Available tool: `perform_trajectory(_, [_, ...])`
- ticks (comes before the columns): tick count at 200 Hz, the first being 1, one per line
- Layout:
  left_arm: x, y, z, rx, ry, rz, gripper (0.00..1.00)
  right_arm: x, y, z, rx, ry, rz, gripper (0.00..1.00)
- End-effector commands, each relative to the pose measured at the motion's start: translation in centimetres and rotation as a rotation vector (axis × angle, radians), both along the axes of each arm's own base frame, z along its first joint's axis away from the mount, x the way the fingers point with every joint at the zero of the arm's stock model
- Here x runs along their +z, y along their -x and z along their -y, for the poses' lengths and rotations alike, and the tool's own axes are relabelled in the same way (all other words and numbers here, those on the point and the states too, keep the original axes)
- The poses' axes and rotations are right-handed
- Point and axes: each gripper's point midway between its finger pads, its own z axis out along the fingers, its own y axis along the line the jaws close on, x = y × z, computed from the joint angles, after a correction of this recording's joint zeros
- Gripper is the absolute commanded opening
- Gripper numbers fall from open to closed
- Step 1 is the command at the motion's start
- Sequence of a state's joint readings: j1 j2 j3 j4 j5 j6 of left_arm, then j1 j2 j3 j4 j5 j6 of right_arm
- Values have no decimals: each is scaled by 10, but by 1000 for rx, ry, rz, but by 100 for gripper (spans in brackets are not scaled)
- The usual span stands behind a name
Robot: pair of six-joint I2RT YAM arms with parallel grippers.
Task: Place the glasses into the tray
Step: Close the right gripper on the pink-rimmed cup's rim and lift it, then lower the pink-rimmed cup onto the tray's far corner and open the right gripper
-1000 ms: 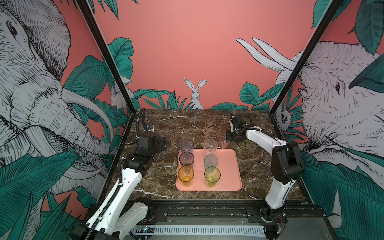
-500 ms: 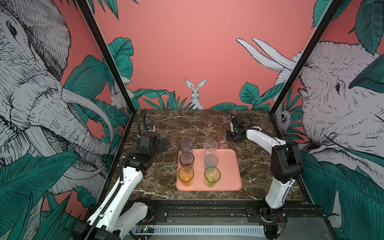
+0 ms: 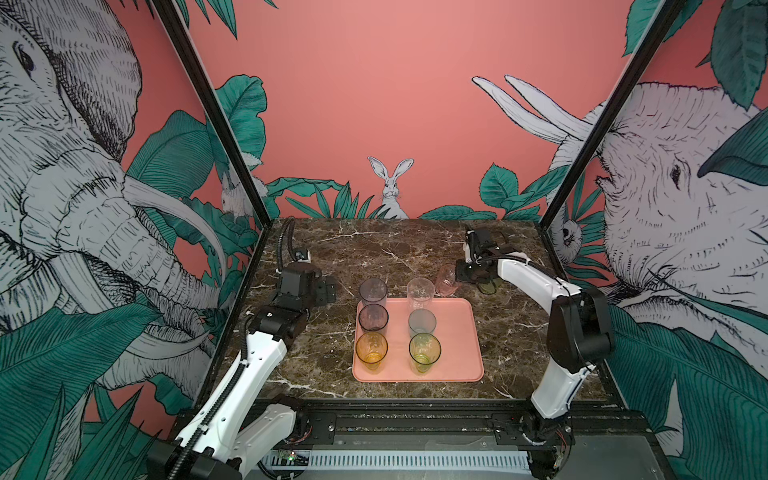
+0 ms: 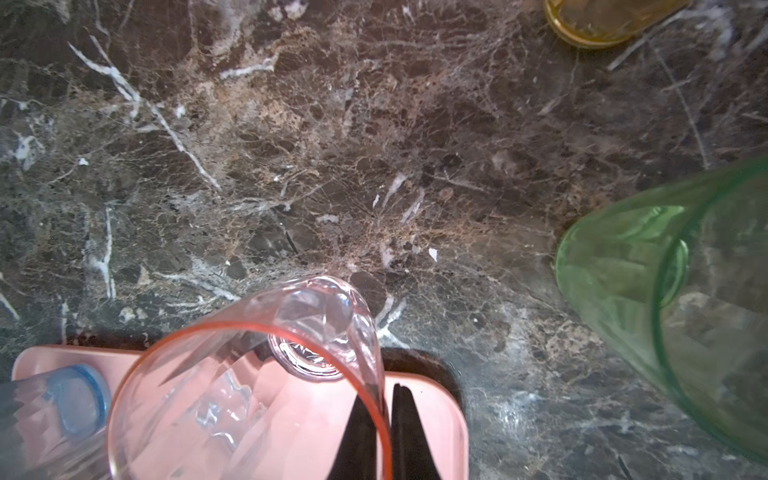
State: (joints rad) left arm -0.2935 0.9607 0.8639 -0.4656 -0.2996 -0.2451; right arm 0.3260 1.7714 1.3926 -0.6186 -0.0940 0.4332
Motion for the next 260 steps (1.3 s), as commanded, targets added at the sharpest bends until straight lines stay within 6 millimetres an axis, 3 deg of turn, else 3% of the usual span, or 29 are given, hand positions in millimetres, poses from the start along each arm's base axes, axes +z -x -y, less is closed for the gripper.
perform_trajectory(1, [2,0,-3,17,13,18,99,40,4,3,15,-16,64,0])
perform_trajectory(46, [2,-2,-1,14,18,18,99,65,22,11,20,3,77,0])
perform_trajectory(60, [1,-3,0,13,20,17,99,64,25,15,16,17,65,0])
perform_trajectory(62, [1,-3,0,13,20,17,99,75,28,16,16,10,91,0])
perform_trajectory(69, [0,-4,0,11,20,15,99,80,31,17,15,11,97,0])
perform_trajectory(121, [-2,-6,2,10,27,10,99,93,49,24,14,13,116,0])
perform_trajectory(199, [-2,-8,4,7,35,12,99,92,73,28,19,29,127,0])
perform_trajectory(204, [-2,-9,4,6,36,12,99,80,79,29,22,41,100,0])
perform_trajectory(260, [-4,-9,5,5,45,9,99,62,91,26,39,72,75,0])
